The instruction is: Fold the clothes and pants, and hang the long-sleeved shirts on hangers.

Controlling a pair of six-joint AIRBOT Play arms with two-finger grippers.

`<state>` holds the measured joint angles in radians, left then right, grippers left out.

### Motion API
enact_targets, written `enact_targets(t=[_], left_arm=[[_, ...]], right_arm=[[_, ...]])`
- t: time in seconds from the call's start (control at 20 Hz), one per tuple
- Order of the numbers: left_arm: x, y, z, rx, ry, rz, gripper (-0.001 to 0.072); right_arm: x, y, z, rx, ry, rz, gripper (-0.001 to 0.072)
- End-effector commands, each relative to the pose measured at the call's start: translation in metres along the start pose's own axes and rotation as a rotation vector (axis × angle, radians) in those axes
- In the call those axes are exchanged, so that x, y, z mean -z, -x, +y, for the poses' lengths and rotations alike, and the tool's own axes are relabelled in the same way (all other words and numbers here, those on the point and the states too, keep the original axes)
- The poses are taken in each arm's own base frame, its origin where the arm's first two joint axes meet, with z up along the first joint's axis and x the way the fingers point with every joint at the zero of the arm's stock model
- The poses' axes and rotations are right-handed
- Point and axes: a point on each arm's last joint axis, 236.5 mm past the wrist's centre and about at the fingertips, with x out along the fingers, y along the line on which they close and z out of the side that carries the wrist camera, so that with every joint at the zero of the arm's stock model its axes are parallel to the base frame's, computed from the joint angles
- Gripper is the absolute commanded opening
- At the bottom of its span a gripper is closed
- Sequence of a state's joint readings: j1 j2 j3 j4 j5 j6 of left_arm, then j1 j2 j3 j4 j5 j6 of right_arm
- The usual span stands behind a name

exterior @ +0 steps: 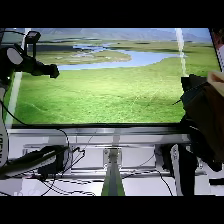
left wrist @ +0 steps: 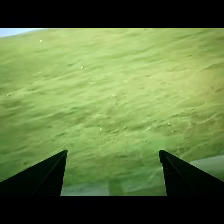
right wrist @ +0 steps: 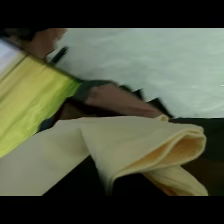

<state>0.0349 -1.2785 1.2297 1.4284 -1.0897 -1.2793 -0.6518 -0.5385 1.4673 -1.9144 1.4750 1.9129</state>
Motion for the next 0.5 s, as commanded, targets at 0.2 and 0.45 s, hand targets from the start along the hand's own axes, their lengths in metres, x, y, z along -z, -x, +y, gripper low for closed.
enact_targets(t=[0.2, 0.45], left_arm=[[0.000, 0.000, 0.000, -0.001, 0.000, -0.001, 0.0630], [0.000, 0.000, 0.000, -0.001, 0.000, -0.001, 0.0630]], right_arm=[[-0.035, 0.007, -0.063, 0.260, -0.066, -0.152, 0.0263], [-0.023, -0.034, -0.033, 0.174, 0.015, -0.025, 0.0599]])
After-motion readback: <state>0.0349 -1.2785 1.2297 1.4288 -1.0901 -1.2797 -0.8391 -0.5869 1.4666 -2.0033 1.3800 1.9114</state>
